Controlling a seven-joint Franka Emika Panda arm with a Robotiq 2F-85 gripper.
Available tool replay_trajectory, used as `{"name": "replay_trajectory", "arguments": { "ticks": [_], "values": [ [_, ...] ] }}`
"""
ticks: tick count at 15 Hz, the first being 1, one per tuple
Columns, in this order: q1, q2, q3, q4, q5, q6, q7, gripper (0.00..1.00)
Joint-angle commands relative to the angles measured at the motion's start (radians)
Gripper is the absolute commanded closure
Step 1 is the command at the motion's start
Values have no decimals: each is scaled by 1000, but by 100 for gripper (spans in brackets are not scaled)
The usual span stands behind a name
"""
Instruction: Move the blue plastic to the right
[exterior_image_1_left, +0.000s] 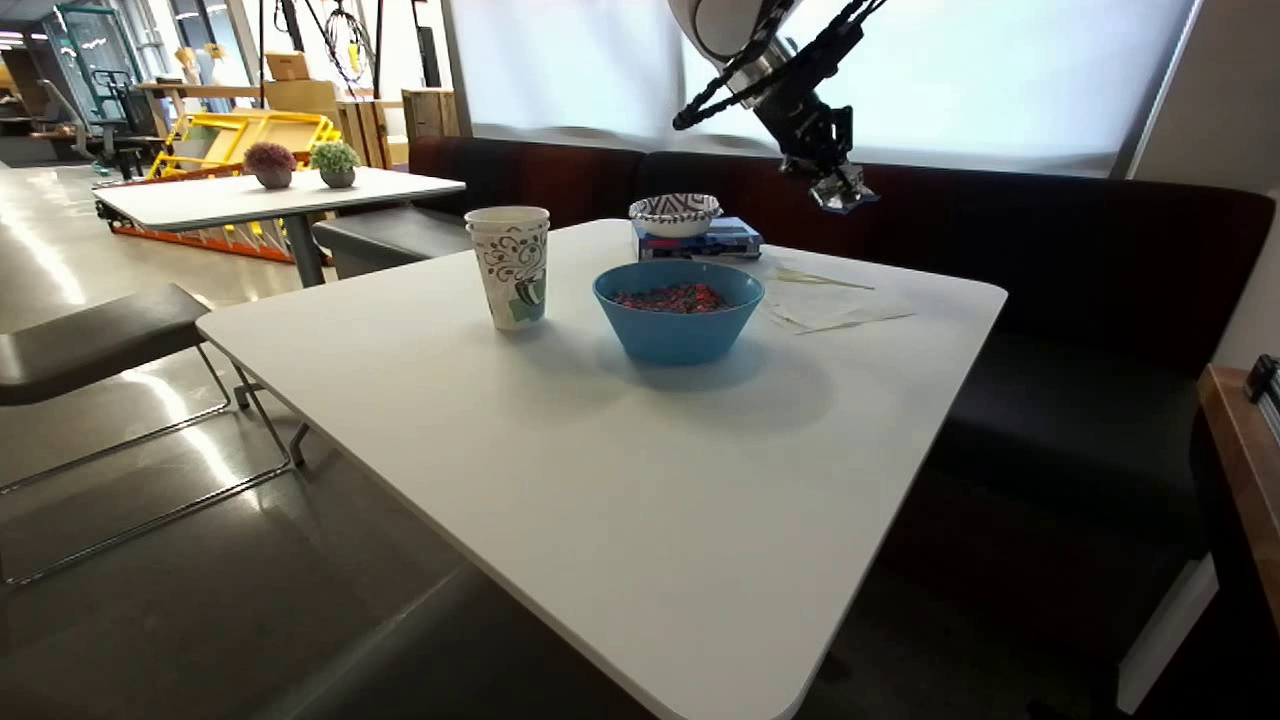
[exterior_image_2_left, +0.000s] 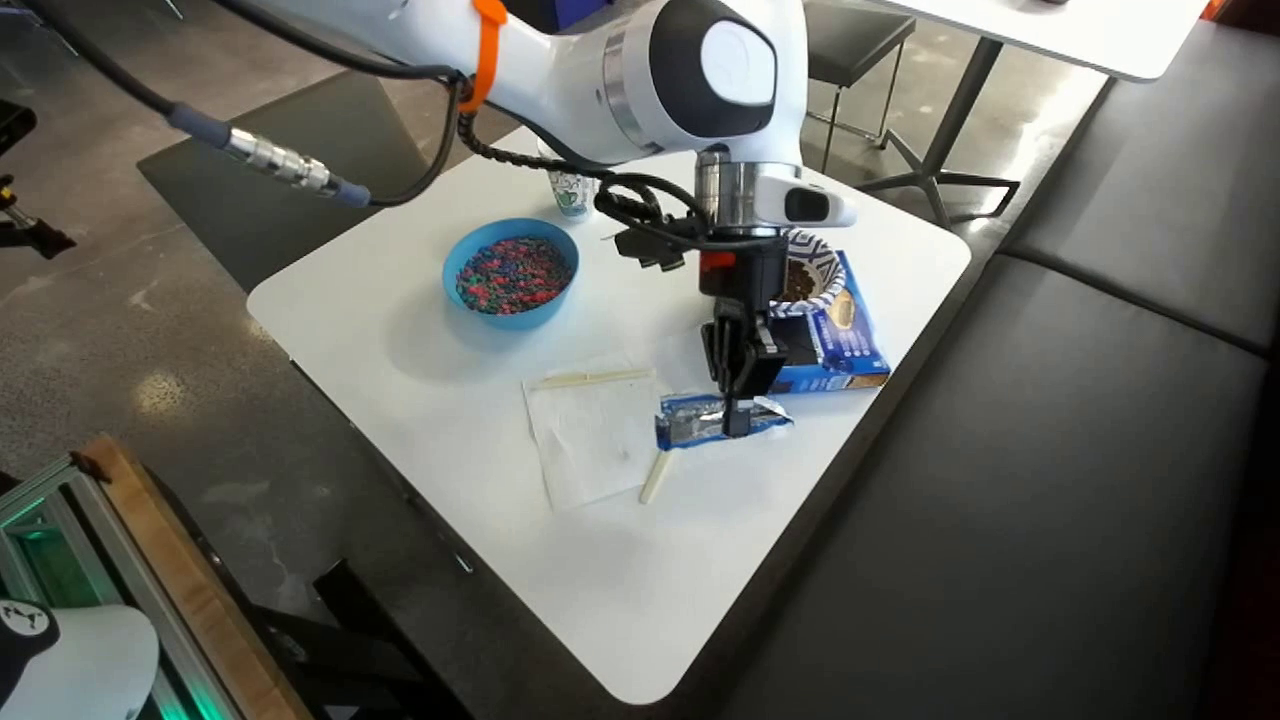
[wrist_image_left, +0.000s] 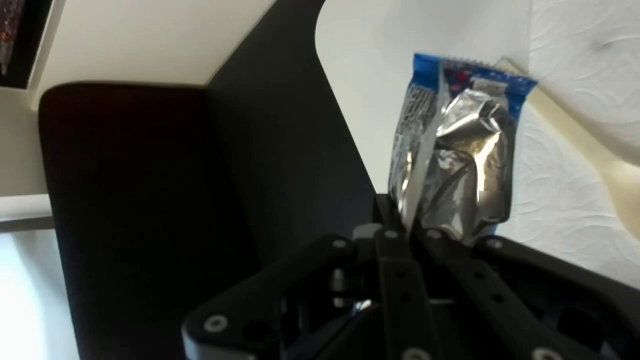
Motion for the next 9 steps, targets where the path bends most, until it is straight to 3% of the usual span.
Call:
{"name": "replay_trajectory", "arguments": {
  "ticks": [1, 9],
  "values": [
    [-30, 50, 9, 28, -25, 48, -122, 100],
    [-68, 123, 37, 64, 0, 137, -330, 100]
  ]
}}
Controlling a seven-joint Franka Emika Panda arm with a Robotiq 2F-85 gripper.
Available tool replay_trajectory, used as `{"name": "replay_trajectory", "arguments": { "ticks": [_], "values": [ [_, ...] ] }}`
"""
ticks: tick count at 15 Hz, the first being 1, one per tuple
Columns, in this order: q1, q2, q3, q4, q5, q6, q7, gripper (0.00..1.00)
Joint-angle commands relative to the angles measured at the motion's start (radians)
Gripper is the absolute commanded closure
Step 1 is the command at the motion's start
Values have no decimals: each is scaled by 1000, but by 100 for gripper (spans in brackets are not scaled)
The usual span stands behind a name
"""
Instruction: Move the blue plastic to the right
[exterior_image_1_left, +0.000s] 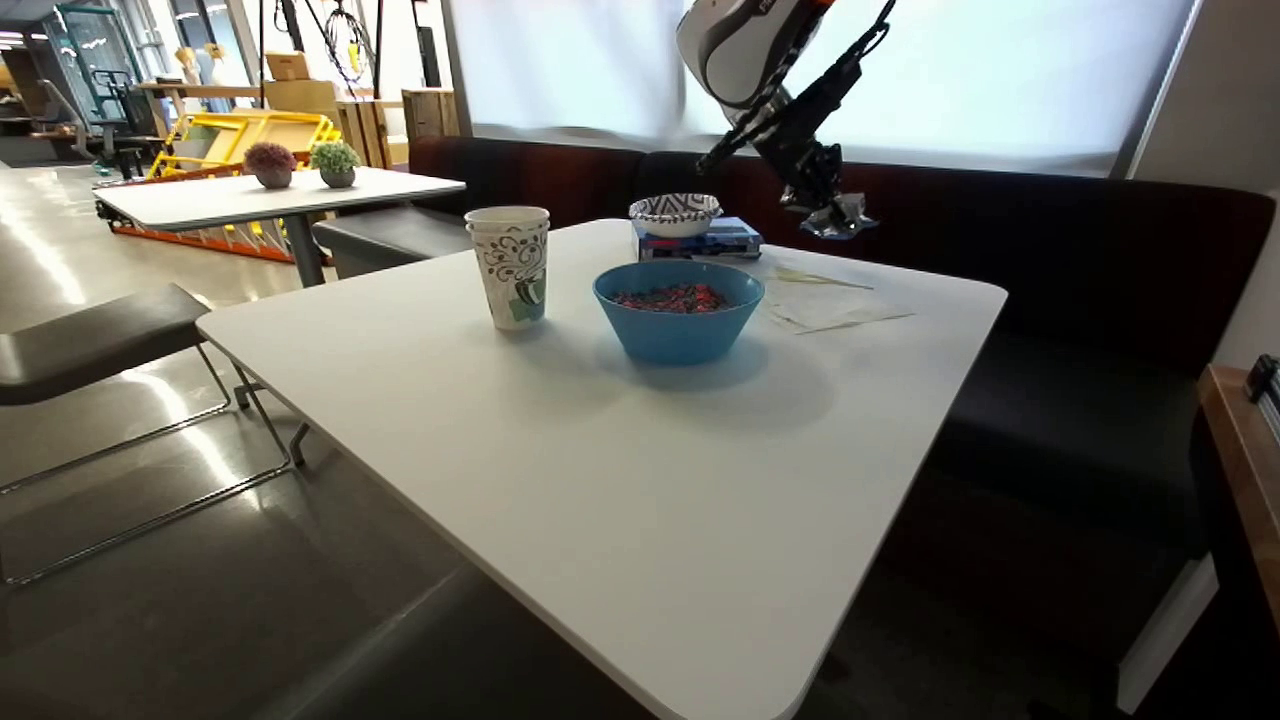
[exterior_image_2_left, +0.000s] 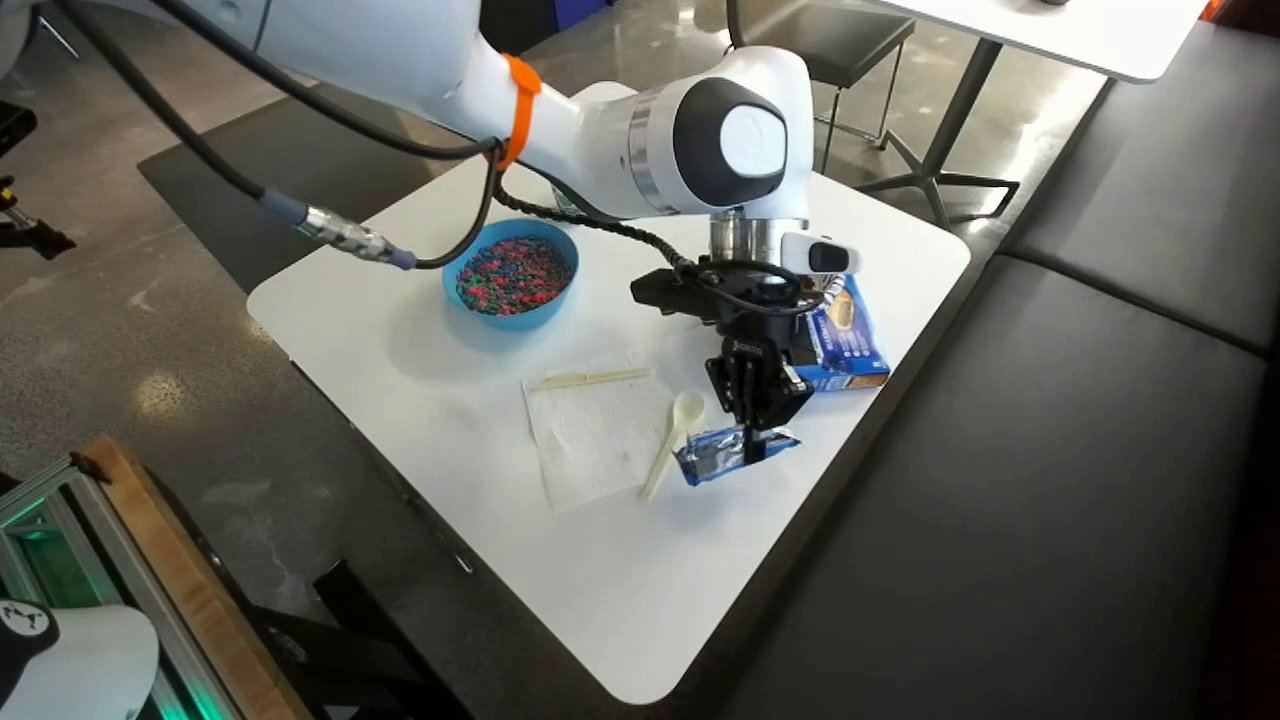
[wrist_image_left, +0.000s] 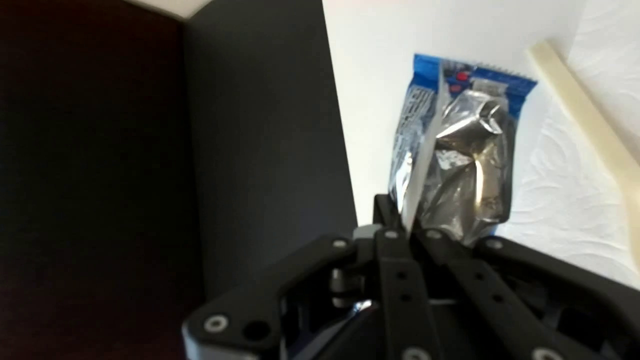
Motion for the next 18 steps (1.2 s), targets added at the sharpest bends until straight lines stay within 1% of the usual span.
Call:
{"name": "replay_trajectory", "arguments": {
  "ticks": [1, 5, 6, 7, 8, 9, 10, 12, 13, 15, 16, 17, 18],
  "values": [
    [-30, 42, 26, 37, 10, 38, -100, 100],
    [-51, 51, 42, 42, 26, 58, -194, 100],
    [-53, 52, 43, 44, 26, 60, -208, 94],
    [-56, 32, 48, 25, 28, 68, -227, 73],
    [-54, 16, 48, 9, 24, 75, -239, 68],
    [-52, -11, 51, -18, 18, 85, -259, 60],
    [-47, -40, 55, -48, 12, 88, -281, 53],
    [-45, -91, 74, -93, 20, 62, -349, 38],
    [-42, -125, 91, -125, 36, 42, -377, 31],
    [-44, -181, 130, -183, 53, 47, -452, 16],
    [-43, -200, 145, -197, 65, 28, -481, 7],
    [-42, -208, 155, -201, 81, 30, -476, 1],
    [-40, -220, 162, -212, 88, 33, -471, 0]
  ]
}}
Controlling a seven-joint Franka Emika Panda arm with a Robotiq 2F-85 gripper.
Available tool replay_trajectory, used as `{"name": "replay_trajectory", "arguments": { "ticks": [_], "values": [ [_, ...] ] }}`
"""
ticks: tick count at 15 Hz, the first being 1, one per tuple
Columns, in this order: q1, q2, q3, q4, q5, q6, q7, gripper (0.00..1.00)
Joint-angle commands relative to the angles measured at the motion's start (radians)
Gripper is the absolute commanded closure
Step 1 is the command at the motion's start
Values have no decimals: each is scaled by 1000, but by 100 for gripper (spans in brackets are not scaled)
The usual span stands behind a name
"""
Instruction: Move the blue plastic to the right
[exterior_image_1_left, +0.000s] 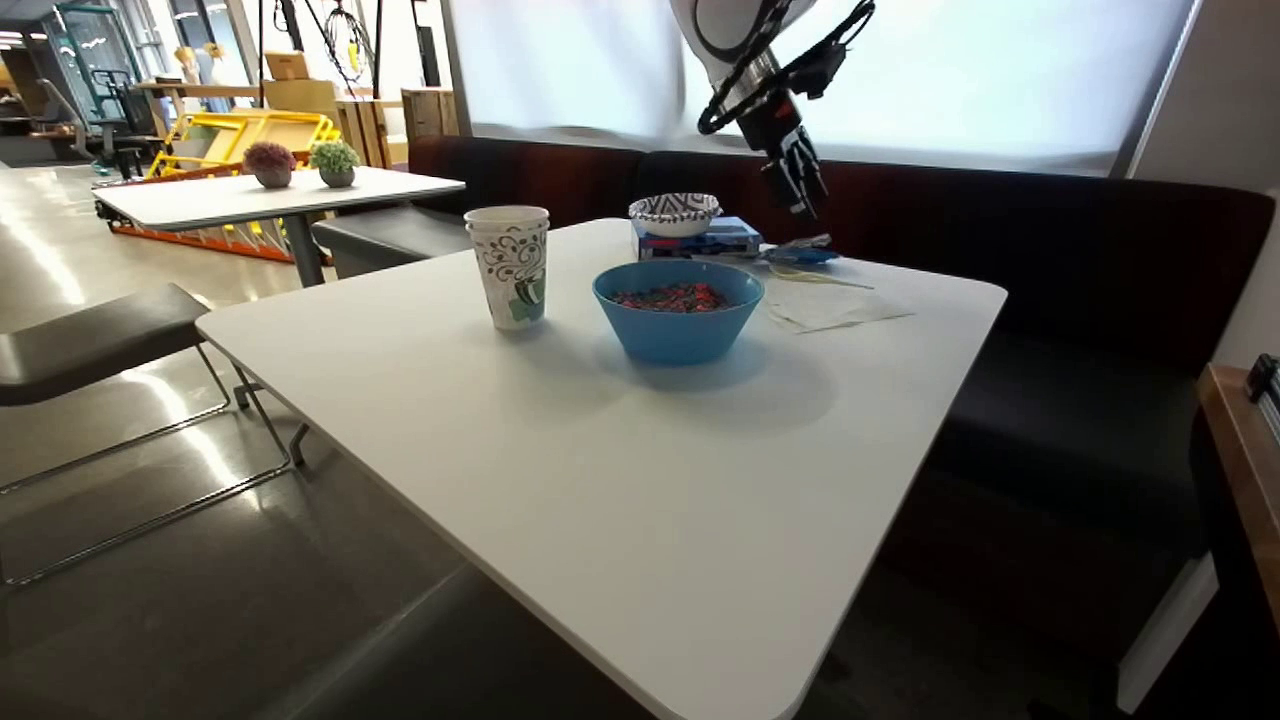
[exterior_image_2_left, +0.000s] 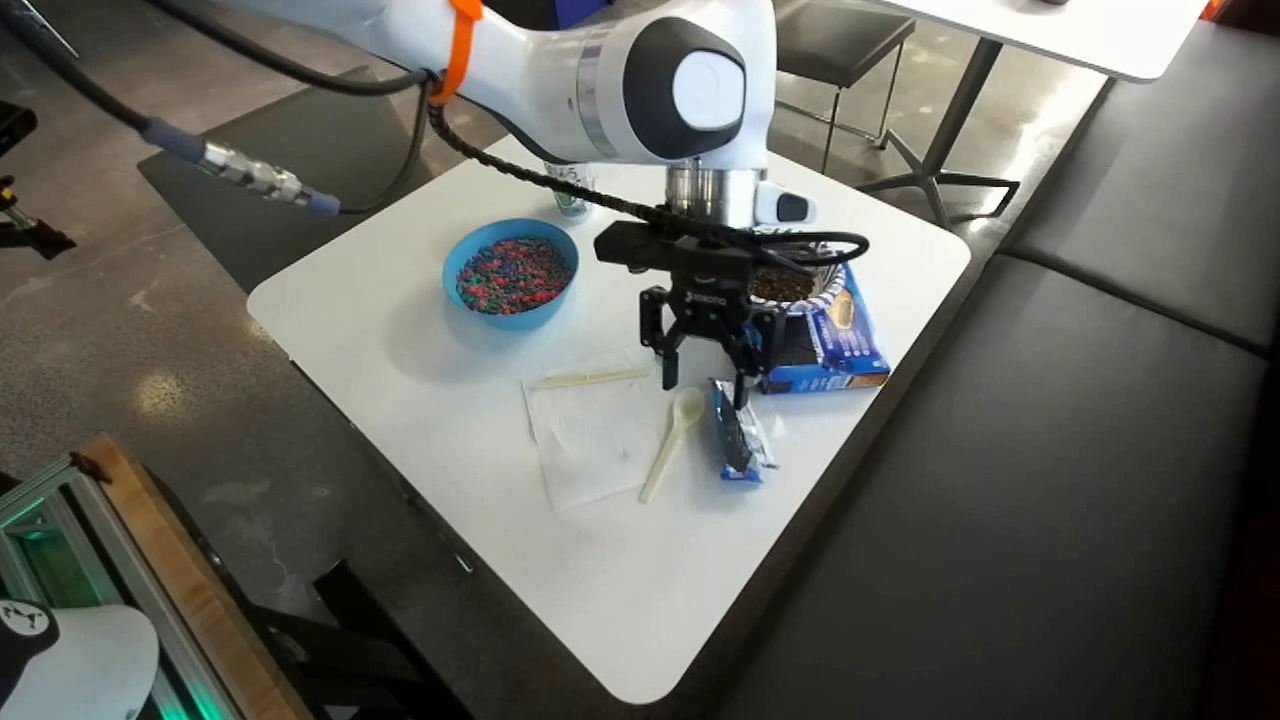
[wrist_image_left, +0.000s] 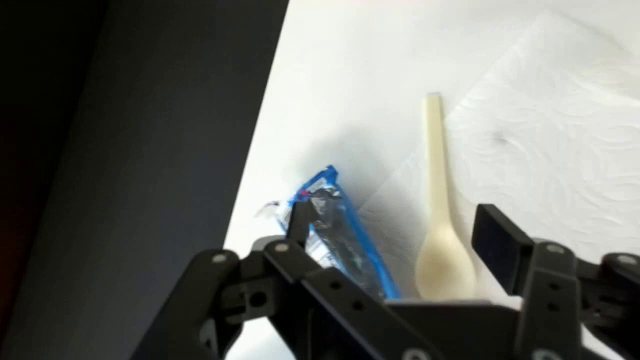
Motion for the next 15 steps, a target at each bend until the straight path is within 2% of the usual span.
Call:
{"name": "replay_trajectory", "arguments": {
  "ticks": [1, 3, 6, 15],
  "values": [
    [1, -77, 31, -83, 48, -11, -19, 0],
    [4, -90, 34, -86, 92, -37, 29, 0],
    [-1, -136, 48, -110, 229, -63, 126, 0],
    [-3, -383, 55, -320, 570, 60, 292, 0]
  ]
}}
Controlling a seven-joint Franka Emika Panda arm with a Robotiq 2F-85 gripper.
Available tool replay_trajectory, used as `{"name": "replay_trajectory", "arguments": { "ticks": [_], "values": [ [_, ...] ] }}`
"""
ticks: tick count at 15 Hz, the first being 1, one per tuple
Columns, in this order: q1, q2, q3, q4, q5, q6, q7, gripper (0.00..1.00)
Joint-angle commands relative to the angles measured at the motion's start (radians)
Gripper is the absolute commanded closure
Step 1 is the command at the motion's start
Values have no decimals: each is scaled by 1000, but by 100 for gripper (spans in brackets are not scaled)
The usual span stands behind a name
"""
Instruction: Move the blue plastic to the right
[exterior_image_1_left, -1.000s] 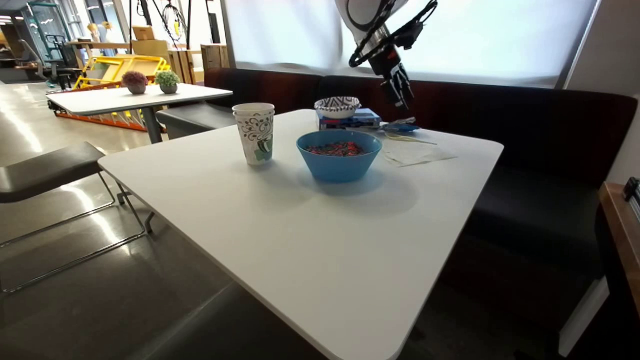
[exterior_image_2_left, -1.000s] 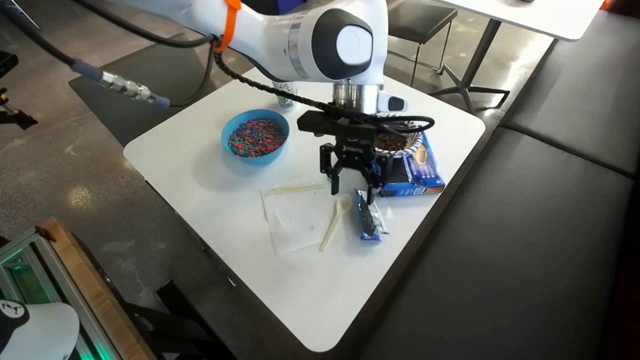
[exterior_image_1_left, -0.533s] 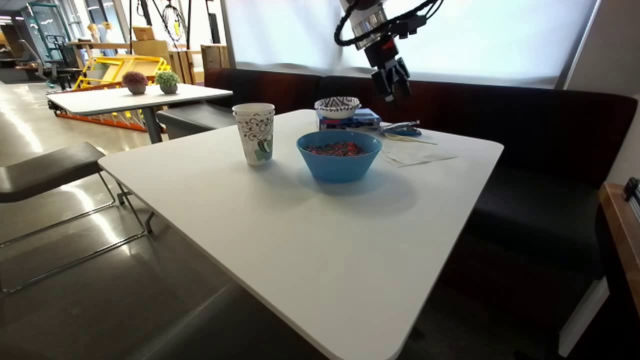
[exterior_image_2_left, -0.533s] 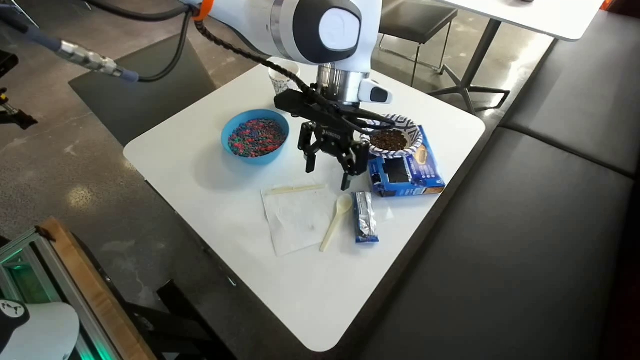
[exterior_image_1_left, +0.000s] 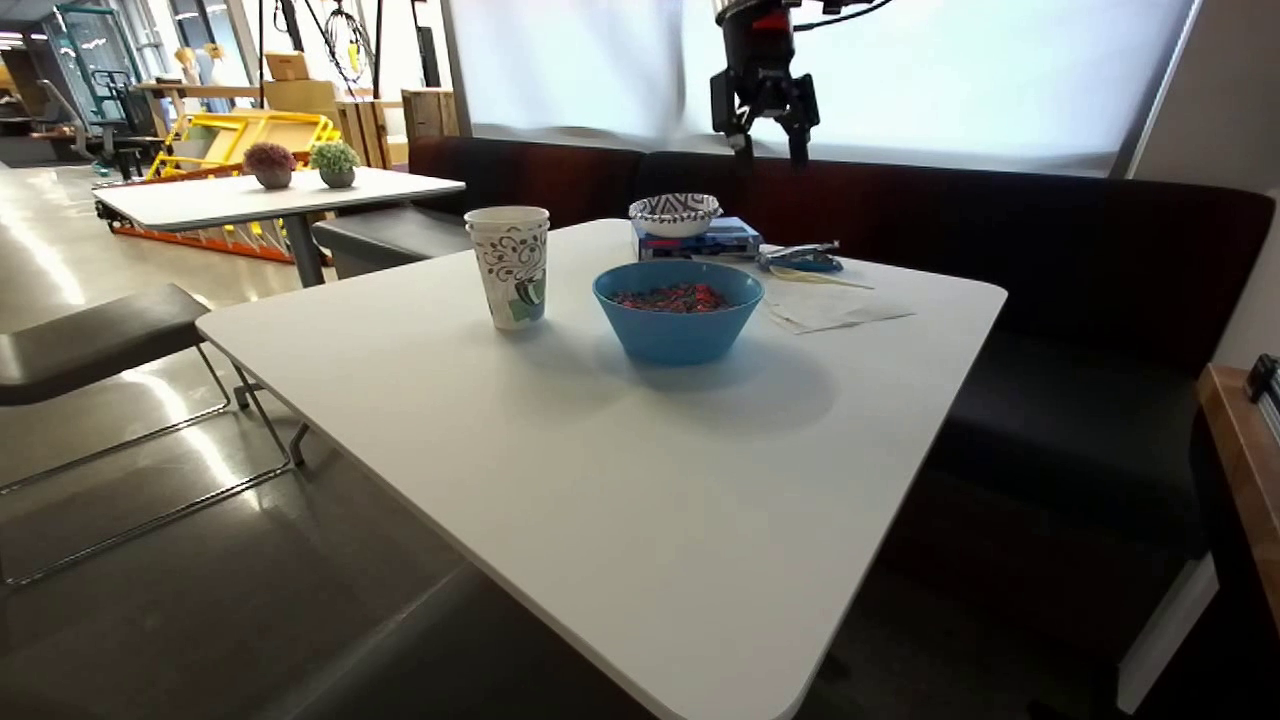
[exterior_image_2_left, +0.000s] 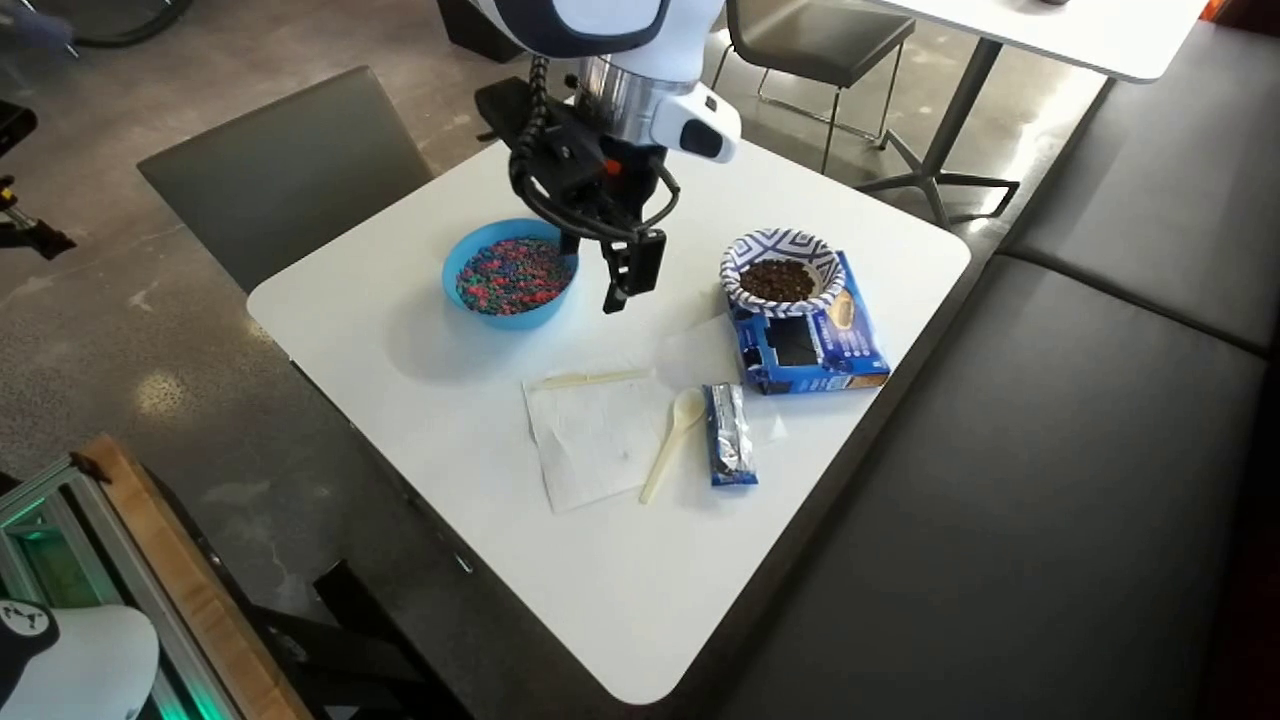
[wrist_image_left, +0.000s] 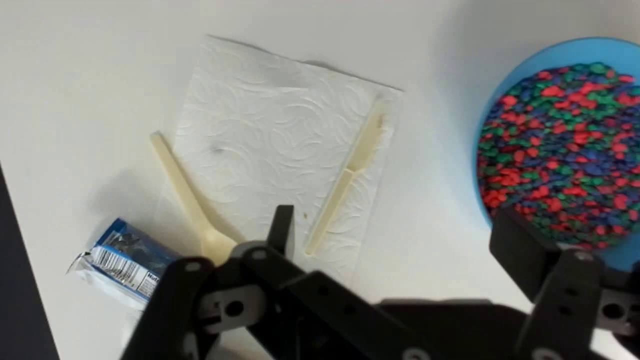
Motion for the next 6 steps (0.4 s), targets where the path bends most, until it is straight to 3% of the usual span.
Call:
{"name": "replay_trajectory", "arguments": {
  "ticks": [1, 2, 3, 6],
  "values": [
    [-10, -125, -4, -130, 126, 82, 65, 0],
    [2, -144, -14, -159, 114, 168, 80, 0],
    [2, -77, -12, -66, 84, 66, 45, 0],
    [3, -120, -17, -113, 91, 133, 63, 0]
  ]
}}
